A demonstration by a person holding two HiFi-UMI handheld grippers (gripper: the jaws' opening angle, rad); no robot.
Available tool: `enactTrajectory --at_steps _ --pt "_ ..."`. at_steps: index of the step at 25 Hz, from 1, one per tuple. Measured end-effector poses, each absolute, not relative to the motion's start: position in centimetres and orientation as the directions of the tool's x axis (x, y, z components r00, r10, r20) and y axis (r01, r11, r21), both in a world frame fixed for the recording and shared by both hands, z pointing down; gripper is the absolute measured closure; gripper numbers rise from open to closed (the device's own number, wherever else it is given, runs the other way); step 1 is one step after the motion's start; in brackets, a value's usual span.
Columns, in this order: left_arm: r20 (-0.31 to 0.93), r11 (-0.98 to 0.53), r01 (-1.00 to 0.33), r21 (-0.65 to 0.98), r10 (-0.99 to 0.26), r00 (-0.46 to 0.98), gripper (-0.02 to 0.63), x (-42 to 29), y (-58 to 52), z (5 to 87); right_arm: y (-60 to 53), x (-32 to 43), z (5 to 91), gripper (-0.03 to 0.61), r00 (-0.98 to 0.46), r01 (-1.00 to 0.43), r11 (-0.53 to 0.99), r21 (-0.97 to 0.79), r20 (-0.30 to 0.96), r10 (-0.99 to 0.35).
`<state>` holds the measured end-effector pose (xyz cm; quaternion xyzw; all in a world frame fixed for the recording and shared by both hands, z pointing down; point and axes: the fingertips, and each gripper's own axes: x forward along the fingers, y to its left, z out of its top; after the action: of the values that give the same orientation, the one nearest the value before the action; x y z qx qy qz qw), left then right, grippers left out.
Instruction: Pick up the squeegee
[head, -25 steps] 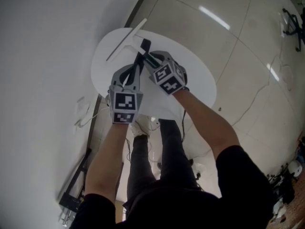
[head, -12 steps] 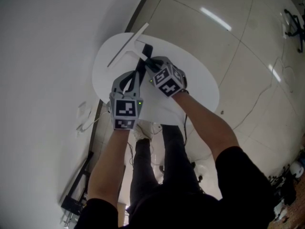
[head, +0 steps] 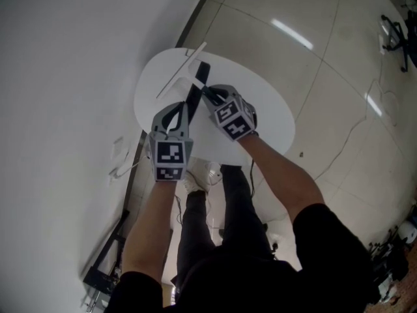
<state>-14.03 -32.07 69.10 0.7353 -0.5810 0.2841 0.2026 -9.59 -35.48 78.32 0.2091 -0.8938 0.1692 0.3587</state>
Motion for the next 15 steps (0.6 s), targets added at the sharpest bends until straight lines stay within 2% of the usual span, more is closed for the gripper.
enactTrajectory --at_steps 8,15 --pt "0.559 -0.323 -0.944 -0.07 -0.797 0.231 0.607 -13.8 -25.5 58.5 -29.2 -7.7 66.6 0.479 -0.65 -0.567 0.816 -0.115 0.67 -0.358" --pt "0.462 -0.411 -0.908 -0.085 -0.824 0.33 0.607 -14.0 -14.4 46.3 -18.9 -5.6 53.6 0.479 -0.602 -0.676 0.733 -0.073 0.629 -0.493"
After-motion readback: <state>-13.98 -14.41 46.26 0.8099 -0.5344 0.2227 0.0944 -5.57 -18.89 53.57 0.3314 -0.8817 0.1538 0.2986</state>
